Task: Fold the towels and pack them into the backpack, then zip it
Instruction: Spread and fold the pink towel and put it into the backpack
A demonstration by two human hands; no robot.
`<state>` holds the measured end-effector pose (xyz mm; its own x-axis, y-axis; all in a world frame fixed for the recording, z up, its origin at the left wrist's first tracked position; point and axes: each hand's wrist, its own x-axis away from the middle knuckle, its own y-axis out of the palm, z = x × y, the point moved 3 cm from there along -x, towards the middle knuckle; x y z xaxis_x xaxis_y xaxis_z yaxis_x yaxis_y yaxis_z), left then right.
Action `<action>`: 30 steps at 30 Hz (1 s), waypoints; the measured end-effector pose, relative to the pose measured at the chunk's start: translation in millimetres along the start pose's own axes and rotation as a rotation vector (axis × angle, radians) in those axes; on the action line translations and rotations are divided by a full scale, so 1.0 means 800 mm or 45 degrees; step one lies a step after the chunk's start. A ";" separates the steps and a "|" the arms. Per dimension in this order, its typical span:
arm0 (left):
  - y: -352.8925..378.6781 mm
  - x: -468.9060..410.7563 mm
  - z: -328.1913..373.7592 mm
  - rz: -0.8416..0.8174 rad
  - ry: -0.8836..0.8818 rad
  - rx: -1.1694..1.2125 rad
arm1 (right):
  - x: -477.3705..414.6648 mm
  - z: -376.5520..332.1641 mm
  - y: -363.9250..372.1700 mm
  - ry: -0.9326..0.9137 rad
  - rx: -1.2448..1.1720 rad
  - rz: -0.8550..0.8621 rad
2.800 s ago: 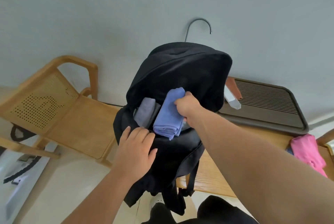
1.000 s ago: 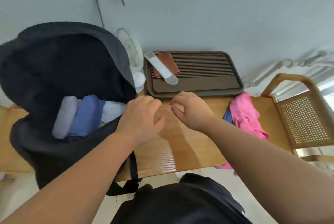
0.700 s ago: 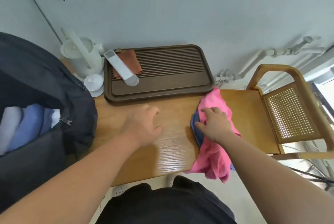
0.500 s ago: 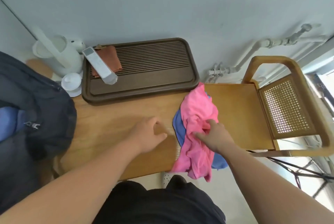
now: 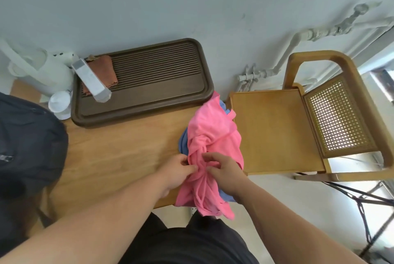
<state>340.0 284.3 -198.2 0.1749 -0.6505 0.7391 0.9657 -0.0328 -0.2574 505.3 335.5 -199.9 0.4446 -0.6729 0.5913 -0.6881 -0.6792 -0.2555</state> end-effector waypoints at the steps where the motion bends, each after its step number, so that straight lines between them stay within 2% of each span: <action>1: 0.003 0.000 0.002 0.057 -0.008 0.067 | 0.002 0.000 0.000 -0.014 0.010 -0.024; 6: -0.001 0.007 0.021 0.326 0.016 0.167 | 0.005 0.006 0.004 -0.076 0.190 -0.035; 9: -0.025 0.022 0.041 0.471 0.086 0.274 | 0.001 0.006 0.000 -0.099 0.510 0.009; 12: -0.057 0.046 0.060 0.560 0.263 0.129 | 0.000 -0.010 -0.006 -0.202 0.806 0.276; 15: -0.091 0.082 0.081 0.693 0.446 -0.051 | -0.002 -0.038 -0.010 -0.408 0.761 0.545; 18: -0.122 0.128 0.112 0.719 0.629 -0.190 | -0.014 -0.072 -0.011 -0.525 0.773 0.631; 22: -0.155 0.187 0.147 0.649 0.816 -0.407 | -0.021 -0.132 -0.004 -0.577 0.869 0.453; 25: -0.181 0.224 0.158 0.714 0.883 -0.339 | -0.015 -0.165 0.022 -0.717 0.902 0.323; 28: -0.208 0.243 0.151 0.842 0.870 -0.258 | 0.005 -0.185 0.058 -0.912 0.511 0.135; 30: -0.222 0.246 0.136 0.879 0.770 -0.320 | 0.027 -0.203 0.079 -0.967 0.275 0.125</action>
<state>223.7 244.8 60.6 0.4949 -0.8672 -0.0554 0.6043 0.3893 -0.6952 378.5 325.7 -79.4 0.7107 -0.6956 -0.1048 -0.6524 -0.5960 -0.4682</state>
